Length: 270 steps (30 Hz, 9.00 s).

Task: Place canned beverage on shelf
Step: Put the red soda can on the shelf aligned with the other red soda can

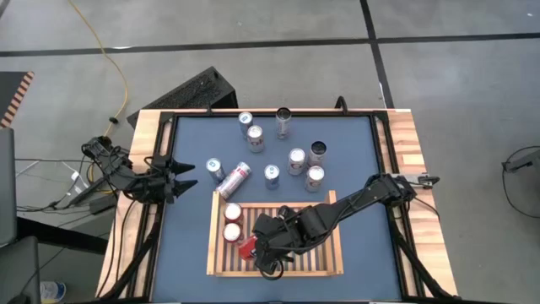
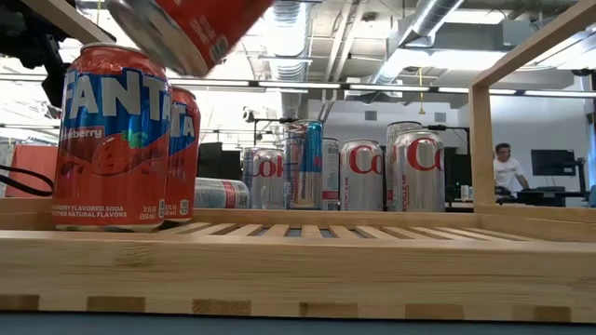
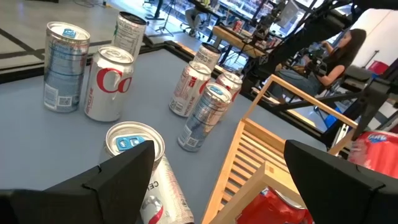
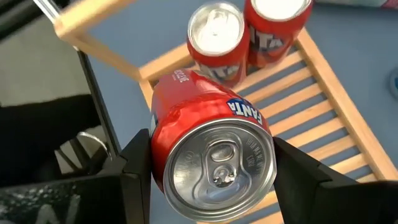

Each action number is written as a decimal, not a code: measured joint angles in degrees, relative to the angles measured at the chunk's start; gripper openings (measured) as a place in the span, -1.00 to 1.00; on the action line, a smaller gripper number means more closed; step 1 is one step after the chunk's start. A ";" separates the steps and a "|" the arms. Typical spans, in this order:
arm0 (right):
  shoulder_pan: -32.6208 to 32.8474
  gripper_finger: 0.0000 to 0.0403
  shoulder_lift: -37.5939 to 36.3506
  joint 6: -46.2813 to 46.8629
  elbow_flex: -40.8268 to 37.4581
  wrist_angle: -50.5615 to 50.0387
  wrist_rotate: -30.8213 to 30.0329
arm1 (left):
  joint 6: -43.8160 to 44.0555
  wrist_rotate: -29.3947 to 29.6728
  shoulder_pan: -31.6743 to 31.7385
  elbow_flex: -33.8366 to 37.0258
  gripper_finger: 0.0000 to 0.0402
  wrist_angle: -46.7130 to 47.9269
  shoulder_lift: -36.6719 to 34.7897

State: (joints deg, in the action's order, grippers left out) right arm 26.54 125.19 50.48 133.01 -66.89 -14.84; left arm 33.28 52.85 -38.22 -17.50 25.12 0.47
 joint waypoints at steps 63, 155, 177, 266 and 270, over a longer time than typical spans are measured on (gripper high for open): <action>-2.89 0.10 9.61 -7.20 1.81 -2.93 10.63 | 0.08 0.36 -0.02 0.00 0.73 1.36 0.00; -6.50 0.42 9.46 -19.49 2.03 -9.73 12.32 | -2.07 0.47 -0.01 0.00 0.73 2.60 0.02; -10.01 0.42 9.02 -19.06 2.03 -14.48 -2.00 | -2.31 1.93 -0.02 0.00 0.73 4.80 0.02; -12.37 -0.27 3.33 -30.85 1.24 -22.95 -4.99 | -0.87 1.78 -0.01 0.00 0.73 6.27 0.02; -11.07 -0.91 1.36 -29.56 0.20 -22.22 -7.97 | 0.60 1.78 0.00 0.00 0.73 6.25 0.02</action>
State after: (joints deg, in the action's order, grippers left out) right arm 15.47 126.55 20.92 133.21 -89.11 -22.81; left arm 33.88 54.63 -38.22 -17.50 31.37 0.49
